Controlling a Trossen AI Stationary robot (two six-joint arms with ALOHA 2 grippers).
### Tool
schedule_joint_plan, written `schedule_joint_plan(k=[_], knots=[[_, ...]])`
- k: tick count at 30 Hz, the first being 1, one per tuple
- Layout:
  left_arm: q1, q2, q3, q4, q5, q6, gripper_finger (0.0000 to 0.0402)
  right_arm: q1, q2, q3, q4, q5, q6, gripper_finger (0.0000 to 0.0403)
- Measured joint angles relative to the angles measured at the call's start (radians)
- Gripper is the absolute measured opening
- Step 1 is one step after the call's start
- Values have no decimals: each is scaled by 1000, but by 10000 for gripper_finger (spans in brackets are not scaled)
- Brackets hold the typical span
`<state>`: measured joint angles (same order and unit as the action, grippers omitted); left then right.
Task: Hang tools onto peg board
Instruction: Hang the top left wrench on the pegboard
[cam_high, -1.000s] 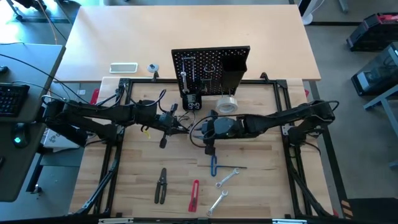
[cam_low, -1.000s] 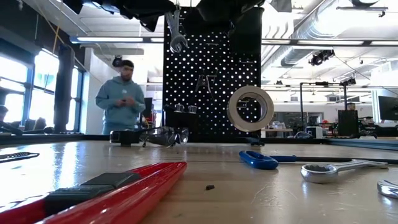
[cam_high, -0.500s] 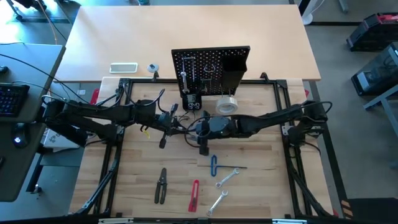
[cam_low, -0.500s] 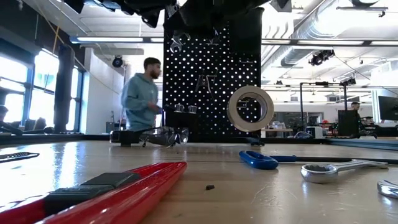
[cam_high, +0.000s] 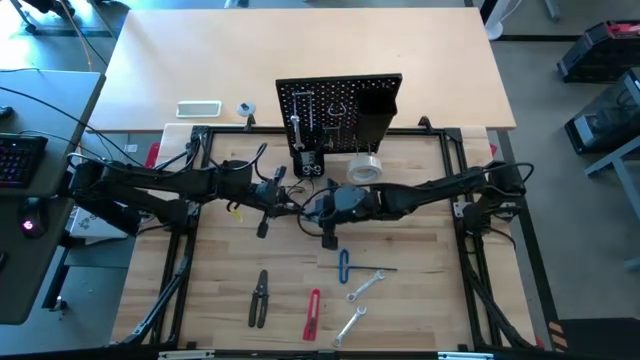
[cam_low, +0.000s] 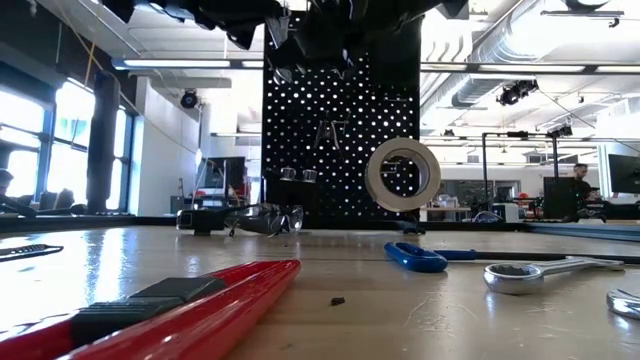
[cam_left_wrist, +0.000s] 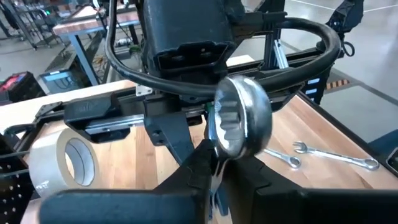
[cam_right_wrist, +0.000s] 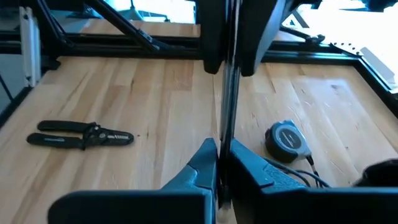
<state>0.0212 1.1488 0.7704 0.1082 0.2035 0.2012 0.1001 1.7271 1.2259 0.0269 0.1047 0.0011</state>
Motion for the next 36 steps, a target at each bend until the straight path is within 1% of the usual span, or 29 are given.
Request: schedule_joint_plan(k=[4, 9, 16, 20, 24, 30, 33, 36], knots=[[0, -4, 1, 17, -16, -4, 52, -20, 1, 0, 30, -26, 0, 8], [1, -36, 1, 1, -116, -6, 90, -63, 1, 0, 54, -23, 35, 10], [0, -150, 1, -63, -238, 2, 131, -108, -30, 0, 44, -24, 26, 6], [0, -214, 1, -110, -280, 4, 140, -127, -74, 0, 38, 1, 10, 6], [-1, -253, 1, -154, -288, 3, 143, -144, -119, 0, 12, 32, -5, 6], [0, -257, 0, -195, -288, 2, 143, -174, -161, 0, 3, 52, -1, 6], [0, -250, -2, -203, -288, -6, 143, -185, -164, 0, 2, 80, 10, 6], [0, -246, -4, -212, -288, -6, 143, -195, -164, -1, 4, 87, 24, 6]])
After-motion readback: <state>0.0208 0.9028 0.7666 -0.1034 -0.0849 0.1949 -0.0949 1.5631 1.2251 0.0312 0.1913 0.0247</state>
